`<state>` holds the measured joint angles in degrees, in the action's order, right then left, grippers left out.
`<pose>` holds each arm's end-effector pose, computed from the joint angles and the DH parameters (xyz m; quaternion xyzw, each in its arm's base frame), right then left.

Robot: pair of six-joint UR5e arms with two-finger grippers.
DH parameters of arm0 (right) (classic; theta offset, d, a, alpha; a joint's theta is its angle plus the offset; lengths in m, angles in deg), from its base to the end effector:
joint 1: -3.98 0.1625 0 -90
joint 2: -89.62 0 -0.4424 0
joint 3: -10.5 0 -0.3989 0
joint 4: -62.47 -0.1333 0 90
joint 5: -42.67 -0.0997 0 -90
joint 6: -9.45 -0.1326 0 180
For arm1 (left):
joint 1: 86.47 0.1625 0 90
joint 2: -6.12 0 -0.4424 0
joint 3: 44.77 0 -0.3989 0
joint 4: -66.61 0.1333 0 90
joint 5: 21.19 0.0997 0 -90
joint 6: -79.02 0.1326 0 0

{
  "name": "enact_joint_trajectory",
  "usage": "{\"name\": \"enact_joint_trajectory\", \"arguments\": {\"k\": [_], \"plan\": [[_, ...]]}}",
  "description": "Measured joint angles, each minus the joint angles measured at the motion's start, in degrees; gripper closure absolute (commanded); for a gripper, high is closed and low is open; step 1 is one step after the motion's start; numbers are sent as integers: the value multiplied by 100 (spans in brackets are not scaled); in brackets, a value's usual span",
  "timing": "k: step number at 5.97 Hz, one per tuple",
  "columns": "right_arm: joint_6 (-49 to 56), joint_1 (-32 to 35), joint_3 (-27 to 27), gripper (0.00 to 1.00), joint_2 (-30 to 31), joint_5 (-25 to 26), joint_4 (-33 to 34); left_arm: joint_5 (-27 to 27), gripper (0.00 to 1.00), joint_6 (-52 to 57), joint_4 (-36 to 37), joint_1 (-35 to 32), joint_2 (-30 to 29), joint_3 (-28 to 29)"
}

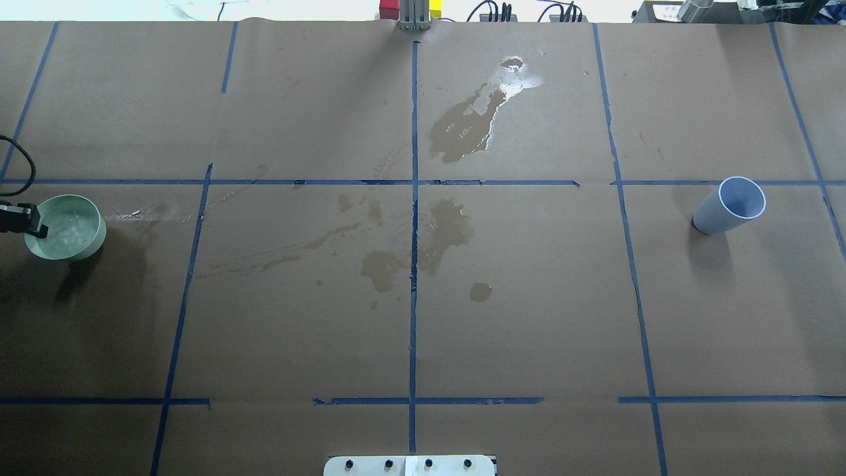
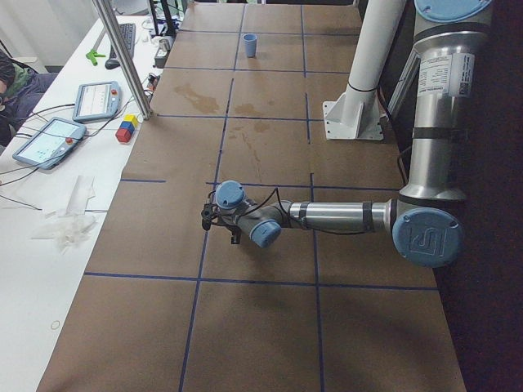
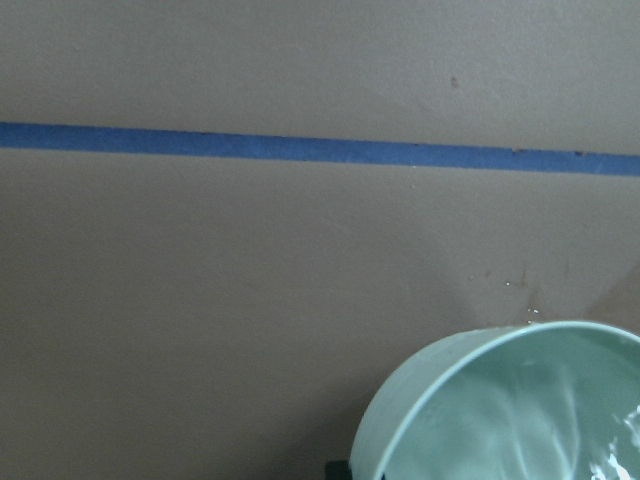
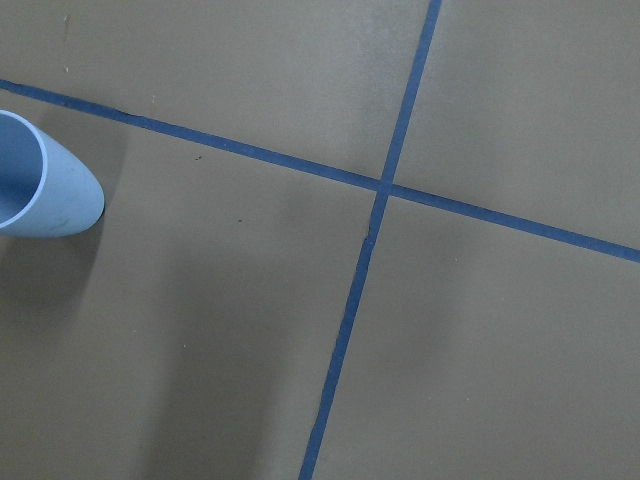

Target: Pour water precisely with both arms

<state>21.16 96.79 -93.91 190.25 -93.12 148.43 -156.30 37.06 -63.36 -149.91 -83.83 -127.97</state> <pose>0.0592 -0.4254 0.6490 0.1114 -0.3771 -0.0978 0.9142 0.2019 -0.4919 0.6764 0.0106 0.4520 -0.0103 0.8919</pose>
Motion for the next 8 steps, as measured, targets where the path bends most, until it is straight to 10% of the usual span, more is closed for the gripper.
{"name": "enact_joint_trajectory", "arguments": {"k": [3, 5, 8], "plan": [[4, -3, 0, 0, 0, 0, 0, 9, 50, 24, 4, 81, -18, 35], [-2, 0, 0, 0, 0, -2, 0, 17, 0, 28, 19, 85, -43, 1], [0, -2, -2, 0, 0, -32, 19, 54, 0, 763, 184, -312, -31, -71]]}}
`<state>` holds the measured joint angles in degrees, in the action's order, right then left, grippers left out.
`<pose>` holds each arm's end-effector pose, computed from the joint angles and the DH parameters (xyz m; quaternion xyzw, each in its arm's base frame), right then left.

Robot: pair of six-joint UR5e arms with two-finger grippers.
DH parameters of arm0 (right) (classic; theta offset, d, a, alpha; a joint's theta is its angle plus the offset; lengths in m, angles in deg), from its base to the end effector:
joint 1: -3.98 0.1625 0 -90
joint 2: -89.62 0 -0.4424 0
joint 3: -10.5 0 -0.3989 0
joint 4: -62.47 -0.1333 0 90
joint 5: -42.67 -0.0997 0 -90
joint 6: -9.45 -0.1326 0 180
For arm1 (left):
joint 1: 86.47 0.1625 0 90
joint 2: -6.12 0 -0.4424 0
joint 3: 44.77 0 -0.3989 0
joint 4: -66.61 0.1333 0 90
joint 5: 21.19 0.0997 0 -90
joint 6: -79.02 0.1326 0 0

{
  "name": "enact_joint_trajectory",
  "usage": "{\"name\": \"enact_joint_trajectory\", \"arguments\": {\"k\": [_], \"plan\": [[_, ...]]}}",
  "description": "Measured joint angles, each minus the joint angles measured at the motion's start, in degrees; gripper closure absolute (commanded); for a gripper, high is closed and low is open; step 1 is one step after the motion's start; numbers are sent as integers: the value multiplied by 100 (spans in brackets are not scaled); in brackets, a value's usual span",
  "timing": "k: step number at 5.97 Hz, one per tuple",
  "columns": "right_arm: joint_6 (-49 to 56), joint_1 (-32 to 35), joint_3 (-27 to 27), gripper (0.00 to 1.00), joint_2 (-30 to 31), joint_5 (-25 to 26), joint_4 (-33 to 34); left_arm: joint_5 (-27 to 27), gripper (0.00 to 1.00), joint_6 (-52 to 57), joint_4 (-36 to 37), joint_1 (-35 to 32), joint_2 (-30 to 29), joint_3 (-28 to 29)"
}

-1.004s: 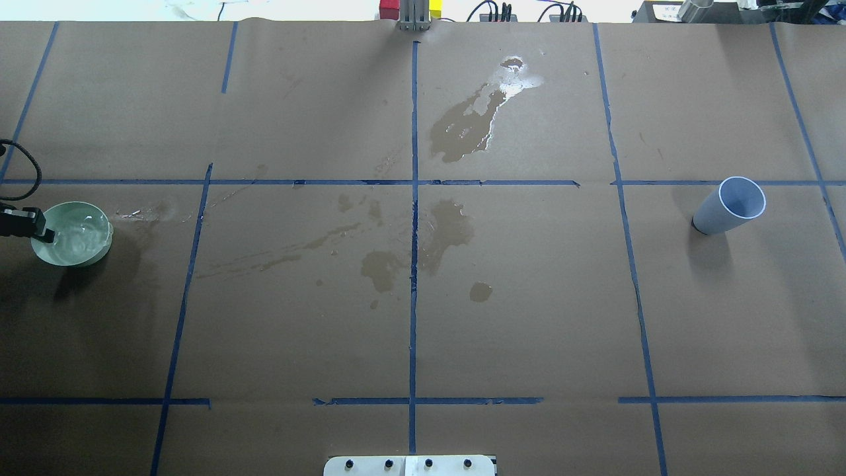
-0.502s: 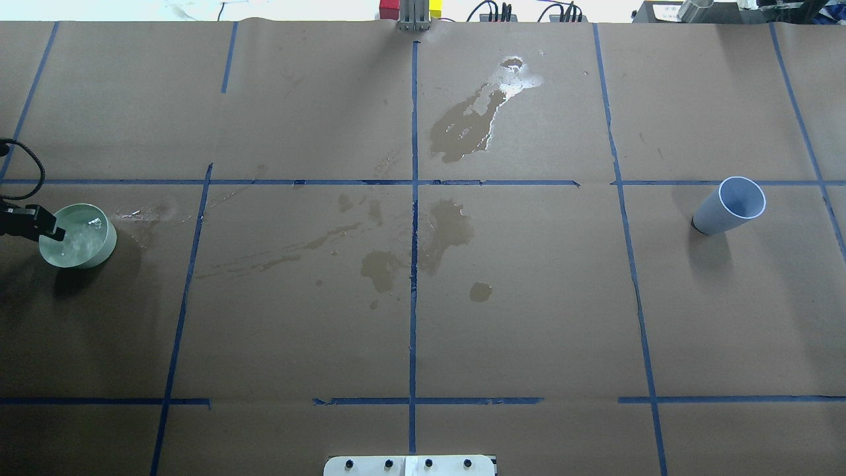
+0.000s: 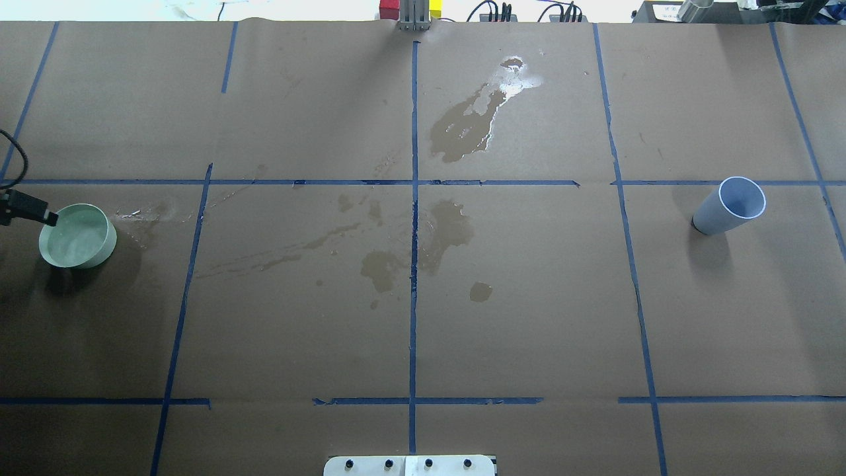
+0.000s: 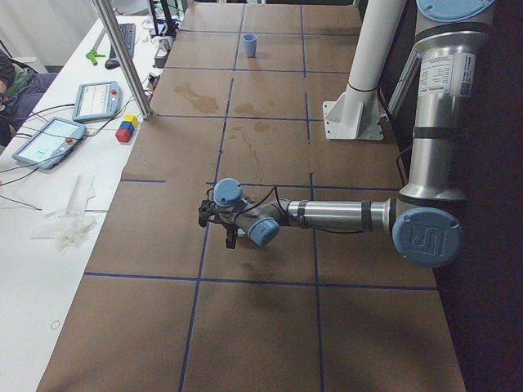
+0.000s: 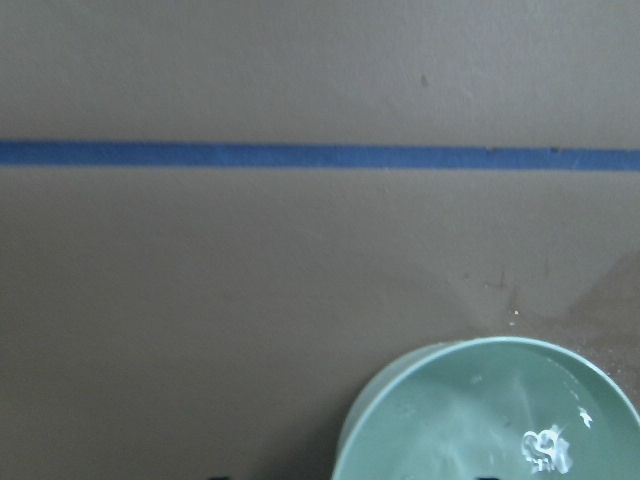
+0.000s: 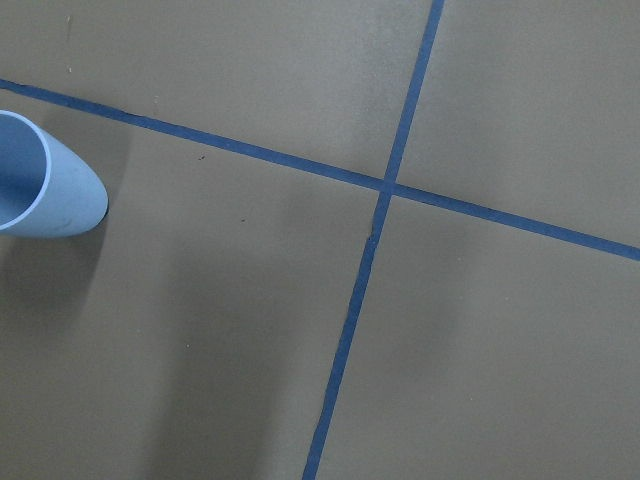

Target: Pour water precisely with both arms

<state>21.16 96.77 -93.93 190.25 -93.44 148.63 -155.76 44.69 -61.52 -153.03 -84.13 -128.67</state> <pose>0.0585 -0.4251 0.6487 0.1101 -0.3799 -0.0974 0.9133 0.1753 -0.5055 0.6722 0.0493 0.4432 0.0206 0.8948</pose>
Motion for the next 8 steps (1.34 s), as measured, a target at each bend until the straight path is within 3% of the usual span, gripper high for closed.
{"name": "enact_joint_trajectory", "arguments": {"k": [2, 5, 6, 8], "plan": [[6, -6, -1, 0, 0, -3, 14, 1, 0, 1615, 916, -726, 1, -74], [6, -17, -4, 0, 0, 29, 16, 12, 0, 3918, 3670, -1933, -11, -960], [6, -28, -3, 0, 0, 40, 16, 42, 0, 4265, 4218, -2187, 24, -1121], [6, -46, 0, 0, 0, 48, 16, 84, 0, 4378, 4363, -2312, 165, -1150]]}}
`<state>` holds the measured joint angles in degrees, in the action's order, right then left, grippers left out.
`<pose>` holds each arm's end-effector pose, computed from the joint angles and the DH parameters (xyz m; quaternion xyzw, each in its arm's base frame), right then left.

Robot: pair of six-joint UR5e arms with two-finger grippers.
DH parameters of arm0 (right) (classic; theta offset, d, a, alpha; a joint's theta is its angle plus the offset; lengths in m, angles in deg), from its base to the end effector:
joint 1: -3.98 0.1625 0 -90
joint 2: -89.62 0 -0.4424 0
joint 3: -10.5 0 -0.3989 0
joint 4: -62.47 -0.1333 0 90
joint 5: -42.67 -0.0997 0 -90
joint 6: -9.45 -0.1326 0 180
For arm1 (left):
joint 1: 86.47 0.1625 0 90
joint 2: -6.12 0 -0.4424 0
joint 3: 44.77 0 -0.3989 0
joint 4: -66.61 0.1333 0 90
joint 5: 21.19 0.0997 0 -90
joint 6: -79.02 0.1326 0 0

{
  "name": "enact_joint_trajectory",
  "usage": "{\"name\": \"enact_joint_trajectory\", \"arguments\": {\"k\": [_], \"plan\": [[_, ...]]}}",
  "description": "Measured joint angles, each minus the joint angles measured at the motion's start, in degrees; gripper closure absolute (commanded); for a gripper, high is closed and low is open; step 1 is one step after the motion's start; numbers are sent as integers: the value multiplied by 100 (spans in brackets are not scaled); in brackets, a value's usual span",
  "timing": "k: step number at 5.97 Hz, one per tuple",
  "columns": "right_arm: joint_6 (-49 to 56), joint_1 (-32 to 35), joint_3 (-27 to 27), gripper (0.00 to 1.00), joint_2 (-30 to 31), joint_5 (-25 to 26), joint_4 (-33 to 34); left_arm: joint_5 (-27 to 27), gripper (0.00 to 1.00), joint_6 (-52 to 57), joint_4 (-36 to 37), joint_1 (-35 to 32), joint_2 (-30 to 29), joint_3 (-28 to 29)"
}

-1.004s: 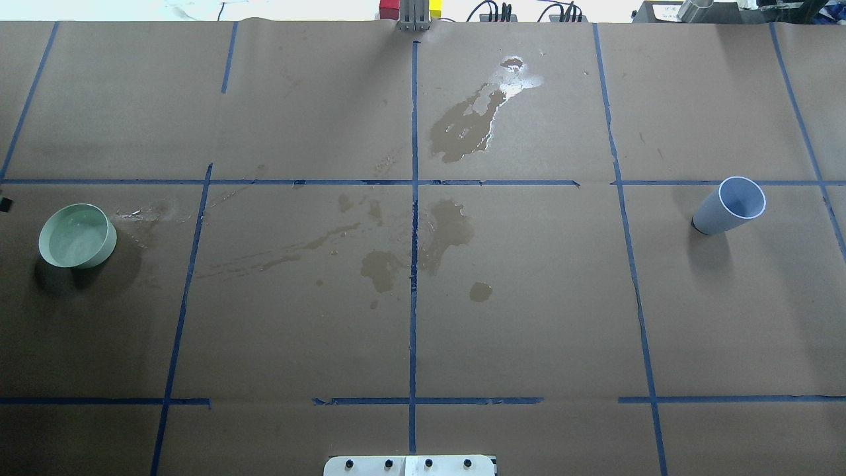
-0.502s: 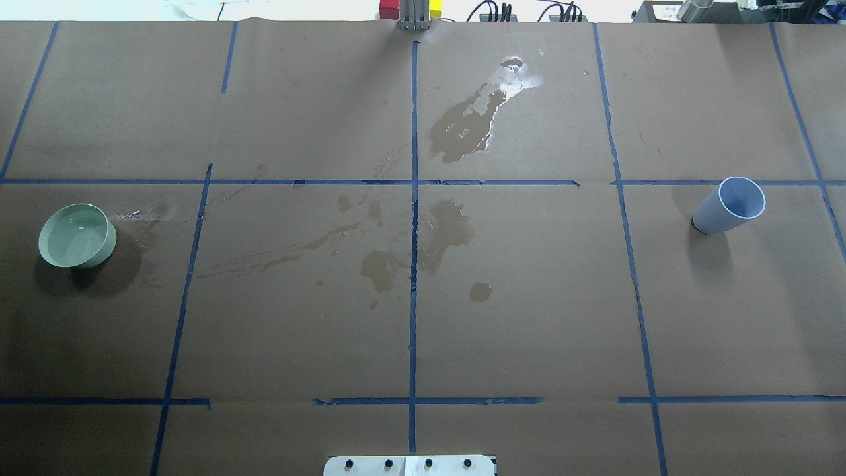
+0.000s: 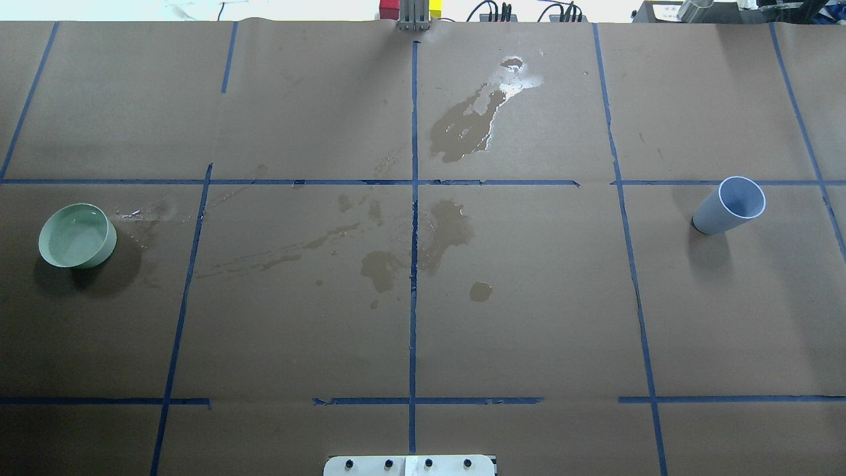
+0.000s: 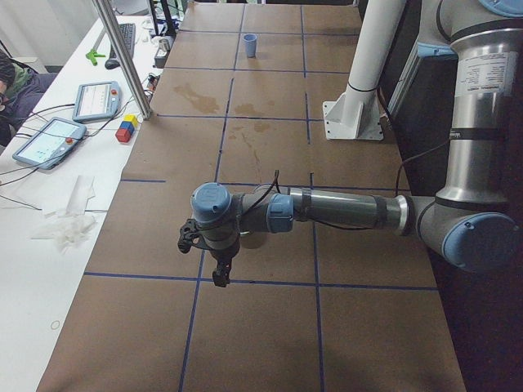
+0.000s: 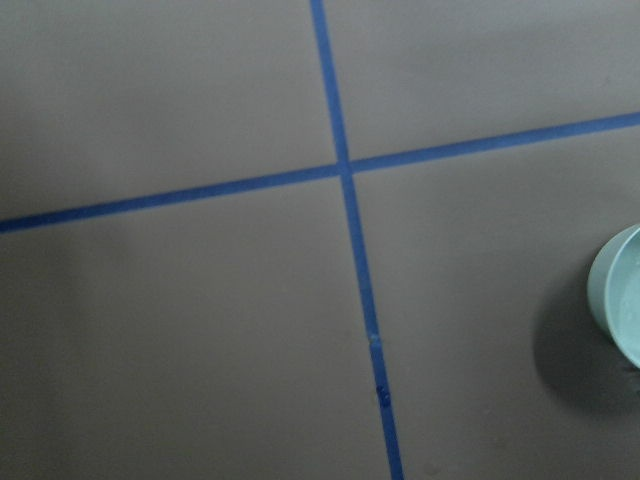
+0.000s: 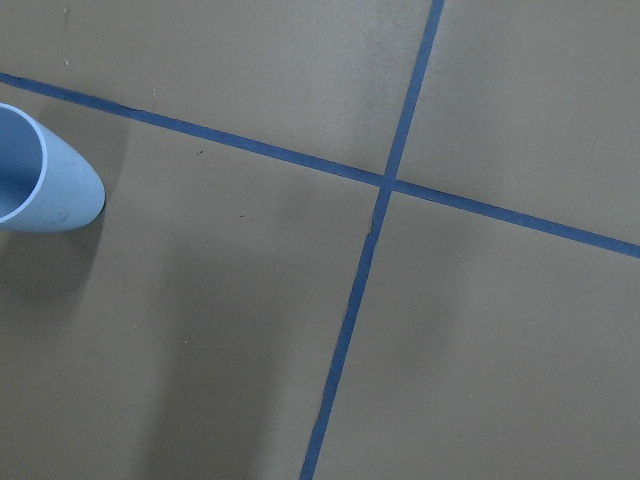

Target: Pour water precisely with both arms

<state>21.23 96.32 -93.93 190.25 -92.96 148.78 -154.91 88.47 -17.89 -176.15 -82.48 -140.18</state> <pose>0.0559 -0.4254 0.6498 0.1073 -0.3766 -0.1009 0.9146 -0.0390 -0.4845 0.6753 0.0176 0.3721 0.0742 0.9251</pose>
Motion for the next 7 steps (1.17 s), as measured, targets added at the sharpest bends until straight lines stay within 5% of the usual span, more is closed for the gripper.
{"name": "enact_joint_trajectory", "arguments": {"k": [7], "plan": [[0, -22, 53, 0, 17, -52, 24, 37, 0, 22, 29, -6, 341, -210]]}}
